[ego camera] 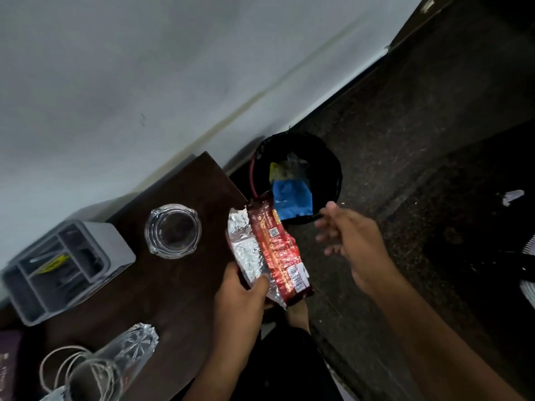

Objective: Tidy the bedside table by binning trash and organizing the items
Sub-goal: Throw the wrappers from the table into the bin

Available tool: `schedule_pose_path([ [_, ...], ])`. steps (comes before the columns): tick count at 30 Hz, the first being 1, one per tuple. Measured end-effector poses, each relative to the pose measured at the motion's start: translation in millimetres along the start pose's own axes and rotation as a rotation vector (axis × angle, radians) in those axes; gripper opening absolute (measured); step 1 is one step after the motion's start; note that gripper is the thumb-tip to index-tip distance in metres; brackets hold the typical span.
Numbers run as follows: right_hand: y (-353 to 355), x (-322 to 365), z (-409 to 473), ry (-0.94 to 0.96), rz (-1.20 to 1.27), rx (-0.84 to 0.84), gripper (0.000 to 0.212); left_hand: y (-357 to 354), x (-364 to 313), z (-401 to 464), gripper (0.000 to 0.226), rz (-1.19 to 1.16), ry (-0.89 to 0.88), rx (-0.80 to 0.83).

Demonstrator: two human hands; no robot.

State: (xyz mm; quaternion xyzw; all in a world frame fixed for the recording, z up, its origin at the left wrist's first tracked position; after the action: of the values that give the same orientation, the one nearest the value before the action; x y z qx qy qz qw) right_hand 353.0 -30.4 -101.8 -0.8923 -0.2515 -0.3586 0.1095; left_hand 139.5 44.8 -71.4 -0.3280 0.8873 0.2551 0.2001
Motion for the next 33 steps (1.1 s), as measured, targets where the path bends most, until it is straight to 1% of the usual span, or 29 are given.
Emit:
schedule_pose_path([
  [1, -3.4, 5.6, -16.2, -0.012, -0.041, 0.126, 0.050, -2.8, -3.3, 2.8, 0.024, -0.006, -0.007, 0.006],
  [2, -6.2, 10.3, -30.4, -0.035, -0.122, 0.208, 0.062, -5.5, -7.2, 4.6, 0.025, -0.012, -0.017, 0.015],
  [3, -8.4, 11.6, -41.4, -0.072, -0.194, 0.286, 0.065, -8.1, -11.4, 6.2, 0.026, -0.018, -0.031, 0.028],
  [4, -10.4, 12.2, -49.1, -0.118, -0.225, 0.345, 0.059, -10.5, -15.0, 6.8, 0.027, -0.025, -0.040, 0.042],
  [6, -12.2, 10.2, -51.8, -0.179, -0.184, 0.403, 0.034, -14.7, -20.6, 7.8, 0.029, -0.051, -0.047, 0.071],
  [7, -10.0, 8.6, -46.5, -0.174, -0.162, 0.385, 0.024, -16.1, -21.7, 8.3, 0.029, -0.069, -0.045, 0.087],
  [8, -6.8, 9.9, -37.7, -0.143, -0.161, 0.328, 0.017, -16.9, -22.1, 8.6, 0.026, -0.086, -0.044, 0.099],
  [10, 0.7, 15.0, -11.4, -0.042, -0.194, 0.145, 0.009, -15.4, -20.1, 8.9, 0.020, -0.104, -0.046, 0.102],
  [12, 7.0, 18.4, 21.9, 0.022, -0.219, -0.063, 0.012, -9.4, -11.5, 8.2, 0.023, -0.104, -0.042, 0.090],
  [14, 7.2, 18.7, 56.8, 0.041, -0.277, -0.199, 0.017, -1.4, 0.3, 5.6, 0.022, -0.048, -0.057, 0.076],
  [15, 4.3, 17.3, 74.3, 0.043, -0.309, -0.232, 0.017, 3.2, 6.6, 4.3, 0.023, -0.014, -0.070, 0.065],
  [17, -2.9, 12.7, 103.9, 0.028, -0.383, -0.267, 0.009, 13.3, 19.7, 1.7, 0.026, 0.017, -0.070, 0.032],
  [18, -5.6, 9.6, 115.3, 0.013, -0.430, -0.290, 0.012, 17.9, 25.8, 0.8, 0.029, 0.015, -0.065, 0.017],
  [19, -6.8, 6.4, 124.5, 0.000, -0.454, -0.313, 0.022, 21.4, 31.9, 0.0, 0.031, 0.007, -0.059, 0.004],
  [20, -8.5, 2.4, 130.6, -0.005, -0.442, -0.325, 0.030, 26.3, 38.1, -1.6, 0.033, -0.009, -0.051, -0.009],
  [21, -8.4, -1.3, 133.1, -0.005, -0.405, -0.334, 0.033, 31.1, 44.3, -3.5, 0.034, -0.024, -0.043, -0.020],
  [24, -5.0, -5.1, 127.4, -0.005, -0.337, -0.378, 0.026, 48.0, 60.0, -11.4, 0.039, -0.045, -0.031, -0.044],
  [26, -11.6, 2.7, 112.9, 0.051, -0.479, -0.373, 0.028, 58.1, 69.2, -17.9, 0.043, -0.047, -0.028, -0.060],
  [27, -19.7, 8.6, 101.0, 0.127, -0.536, -0.357, 0.027, 62.8, 72.3, -20.3, 0.044, -0.051, -0.025, -0.068],
  [29, -49.2, 18.1, 67.1, 0.257, -0.543, -0.242, 0.020, 69.4, 75.8, -24.8, 0.039, -0.046, -0.034, -0.081],
  [31, -90.1, 19.1, 23.6, 0.354, -0.534, -0.049, 0.012, 74.9, 81.6, -31.0, 0.028, -0.039, -0.046, -0.096],
  [33, -133.4, 13.7, -21.5, 0.415, -0.541, 0.184, 0.018, 78.3, 90.8, -37.9, 0.025, -0.051, -0.051, -0.125],
])
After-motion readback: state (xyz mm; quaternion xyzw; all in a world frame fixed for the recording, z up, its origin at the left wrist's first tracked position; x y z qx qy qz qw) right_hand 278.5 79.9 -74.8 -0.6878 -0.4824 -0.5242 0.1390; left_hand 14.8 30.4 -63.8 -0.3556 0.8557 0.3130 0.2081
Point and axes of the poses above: each hand's wrist, its own z-axis towards the middle knuckle, its own y-axis out of the back of the hand, x = y × z, the point moved 4 cm from there along z, towards the middle knuckle, and after that the axes turned 13 degrees about z, right-handed, at the moved point
